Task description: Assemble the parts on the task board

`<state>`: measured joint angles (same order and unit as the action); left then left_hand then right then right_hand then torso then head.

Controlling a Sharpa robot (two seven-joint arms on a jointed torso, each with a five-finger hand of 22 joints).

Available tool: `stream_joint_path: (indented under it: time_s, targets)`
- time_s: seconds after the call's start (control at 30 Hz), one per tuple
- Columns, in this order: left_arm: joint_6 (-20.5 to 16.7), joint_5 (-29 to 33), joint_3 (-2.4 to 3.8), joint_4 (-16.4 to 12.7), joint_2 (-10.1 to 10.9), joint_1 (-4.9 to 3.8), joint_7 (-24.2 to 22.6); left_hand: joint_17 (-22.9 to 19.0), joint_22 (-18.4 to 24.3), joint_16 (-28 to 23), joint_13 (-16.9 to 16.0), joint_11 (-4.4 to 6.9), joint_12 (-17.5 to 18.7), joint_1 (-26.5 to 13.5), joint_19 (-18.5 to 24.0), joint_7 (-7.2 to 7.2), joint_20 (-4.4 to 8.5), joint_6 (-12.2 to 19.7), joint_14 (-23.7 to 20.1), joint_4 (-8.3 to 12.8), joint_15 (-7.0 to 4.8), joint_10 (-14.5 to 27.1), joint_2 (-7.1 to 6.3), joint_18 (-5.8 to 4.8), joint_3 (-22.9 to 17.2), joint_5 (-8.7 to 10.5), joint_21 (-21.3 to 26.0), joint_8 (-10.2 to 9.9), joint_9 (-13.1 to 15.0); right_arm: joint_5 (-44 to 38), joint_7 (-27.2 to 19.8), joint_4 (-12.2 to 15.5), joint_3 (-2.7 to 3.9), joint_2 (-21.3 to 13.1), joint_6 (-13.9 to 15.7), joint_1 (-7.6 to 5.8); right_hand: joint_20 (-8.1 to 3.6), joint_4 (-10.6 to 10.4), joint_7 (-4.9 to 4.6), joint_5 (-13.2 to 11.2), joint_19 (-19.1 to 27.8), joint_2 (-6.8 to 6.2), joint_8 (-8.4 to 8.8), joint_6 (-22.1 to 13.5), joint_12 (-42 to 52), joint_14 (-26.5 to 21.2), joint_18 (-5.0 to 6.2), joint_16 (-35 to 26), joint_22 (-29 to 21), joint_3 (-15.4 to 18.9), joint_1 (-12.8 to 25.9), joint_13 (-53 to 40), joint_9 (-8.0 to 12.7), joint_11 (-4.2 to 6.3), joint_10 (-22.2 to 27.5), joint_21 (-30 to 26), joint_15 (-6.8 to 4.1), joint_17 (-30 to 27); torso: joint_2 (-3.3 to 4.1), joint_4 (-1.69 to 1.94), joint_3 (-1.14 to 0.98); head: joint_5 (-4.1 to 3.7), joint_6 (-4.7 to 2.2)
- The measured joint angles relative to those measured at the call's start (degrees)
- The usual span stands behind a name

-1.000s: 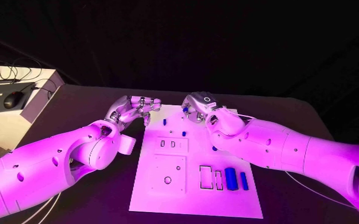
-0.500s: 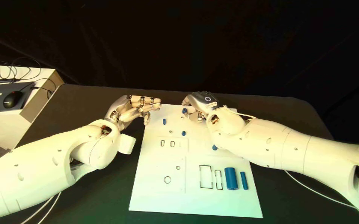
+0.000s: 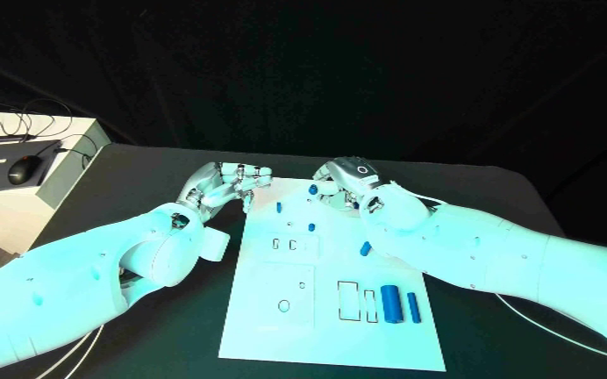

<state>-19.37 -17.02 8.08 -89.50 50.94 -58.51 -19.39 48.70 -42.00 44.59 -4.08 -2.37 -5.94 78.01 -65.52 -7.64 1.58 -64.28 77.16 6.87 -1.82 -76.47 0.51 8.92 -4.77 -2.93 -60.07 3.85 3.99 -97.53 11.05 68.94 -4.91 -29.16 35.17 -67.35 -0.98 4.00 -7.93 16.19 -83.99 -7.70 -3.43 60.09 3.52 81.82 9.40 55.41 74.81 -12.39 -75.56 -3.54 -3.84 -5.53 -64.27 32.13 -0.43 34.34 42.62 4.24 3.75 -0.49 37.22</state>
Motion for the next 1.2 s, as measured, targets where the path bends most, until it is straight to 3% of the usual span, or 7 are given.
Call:
stream_joint_path:
  time_s: [0.1, 0.3, 0.37, 0.5, 0.63, 0.8, 1.2]
  targets:
    - [0.0, 0.0, 0.0, 0.2, 0.0, 0.0, 0.0, 0.0, 0.0, 0.0, 0.0, 0.0, 0.0, 0.0, 0.0, 0.0, 0.0, 0.0, 0.0, 0.0, 0.0, 0.0, 0.0, 0.0, 0.0, 0.0, 0.0, 0.0, 0.0, 0.9, -0.2, 2.8, 0.41, -2.8, 0.0, -0.15, -0.17, 0.4, -0.17, 1.3, 0.1, 0.0, 0.0, 1.0, 0.0, 0.4, 0.07, 0.8, 0.1, -1.7, 0.0, -0.2, 0.0, 1.0, -4.7, 3.3, -0.67, 0.3, -0.09, -0.15, -0.07, 0.02, -0.09]
    - [0.1, 0.0, 0.0, 0.7, 0.0, 0.01, -0.1, 0.0, -0.1, 0.0, 0.0, 0.0, 0.0, 0.0, 0.0, 0.0, 0.0, 0.0, 0.0, 0.0, 0.0, 0.0, 0.0, 0.0, 0.0, 0.0, 0.0, 0.0, 0.0, 4.3, -0.7, 8.8, 1.07, -9.1, -0.7, -0.91, -2.03, 1.5, -0.28, 2.0, 0.3, 0.0, 0.0, 0.9, 2.9, 0.0, -1.16, 1.8, 0.1, -1.1, 0.0, -3.2, 0.0, 0.89, -6.7, 7.5, -2.48, 1.4, -0.36, -0.73, -0.33, 0.15, -0.33]
    - [0.2, 0.0, 0.0, 0.9, 0.0, 0.01, -0.1, 0.0, -0.1, 0.0, 0.0, 0.0, 0.0, 0.0, 0.0, 0.0, 0.0, 0.0, 0.0, 0.0, 0.0, 0.0, 0.0, 0.0, 0.0, 0.0, 0.0, 0.0, 0.0, 5.6, -0.8, 9.8, 1.16, -10.6, -1.4, -1.16, -3.34, 1.7, -0.23, 2.8, 0.2, 0.01, -0.56, 0.7, 9.5, 0.1, -2.4, 2.0, 0.1, 2.5, 0.0, -10.9, -0.1, 0.99, -6.8, 8.5, -3.38, 1.8, -0.45, -0.97, -0.43, 0.15, -0.38]
    - [0.5, 0.0, 0.0, 1.3, -0.1, 0.02, -0.2, 0.0, -0.1, 0.0, 0.0, 0.0, 0.0, 0.0, 0.0, 0.0, 0.0, 0.0, 0.0, 0.0, 0.0, 0.0, 0.0, 0.01, 0.0, 0.0, 0.0, 0.0, 0.0, 8.3, -0.9, 10.5, 1.24, -12.9, -3.7, -1.38, -3.94, 1.1, -0.27, 3.1, 0.1, 0.69, -0.72, -1.0, 33.6, -0.3, -2.5, 3.6, 0.1, 6.5, -0.7, -38.3, -0.1, 4.06, -2.4, 13.4, -3.67, 3.6, -0.6, -1.24, -0.57, 0.27, -0.42]
    - [0.7, 0.0, 0.0, 1.6, -0.2, 0.03, -0.3, -0.1, 0.1, 0.0, 0.0, 0.0, 0.0, 0.0, 0.0, 0.01, 0.0, 0.0, 0.0, 0.0, 0.0, 0.0, 0.0, 0.0, 0.0, 0.0, 0.0, 0.0, 0.0, 11.1, -1.0, 10.4, 1.28, -14.1, -6.5, -1.46, -3.17, 0.3, -0.64, 3.8, -0.1, 1.15, -0.72, -2.2, 46.2, -0.3, -3.01, 8.1, 0.1, 7.9, -0.2, -52.2, -0.1, 3.74, 1.2, 20.0, -2.63, 9.3, -0.67, -1.37, -0.79, 0.41, -0.42]
    - [0.9, 0.0, -0.01, 1.8, -0.3, 0.04, -0.5, -0.1, 0.5, 0.0, 0.0, 0.0, 0.0, 0.0, 0.0, -0.02, 0.0, 0.4, 0.0, 0.0, 0.0, 0.0, 0.0, 0.0, 0.0, 0.0, 0.3, 0.0, 0.0, 13.3, -1.0, 9.4, 1.29, -14.4, -9.0, -1.47, -2.26, -0.3, -0.47, 2.4, 0.2, 1.14, -0.72, -2.5, 57.8, 0.1, -3.34, 14.2, 0.1, 8.4, -0.2, -63.1, -0.1, 2.54, -2.7, 29.5, -1.88, 18.5, -0.7, -1.4, -0.84, 0.37, -0.37]
    - [1.2, 0.0, -0.02, 2.1, -0.5, 0.09, -0.6, -0.1, 0.5, 0.0, 0.0, -0.21, 0.0, 0.0, 0.0, -0.21, 0.0, 0.6, 0.0, 0.0, 0.0, 0.2, 0.0, 0.01, 0.0, 0.0, 0.3, 0.0, 0.0, 15.7, -0.8, 6.0, 1.31, -11.9, -11.8, -1.51, -1.75, -1.5, -0.34, 3.4, 0.1, 0.65, -0.72, -2.7, 61.4, 0.4, -3.73, 15.3, 0.1, 8.2, -0.1, -67.0, -0.1, 2.1, -4.8, 34.1, -1.61, 22.8, -0.67, -1.4, -0.73, 0.04, -0.16]
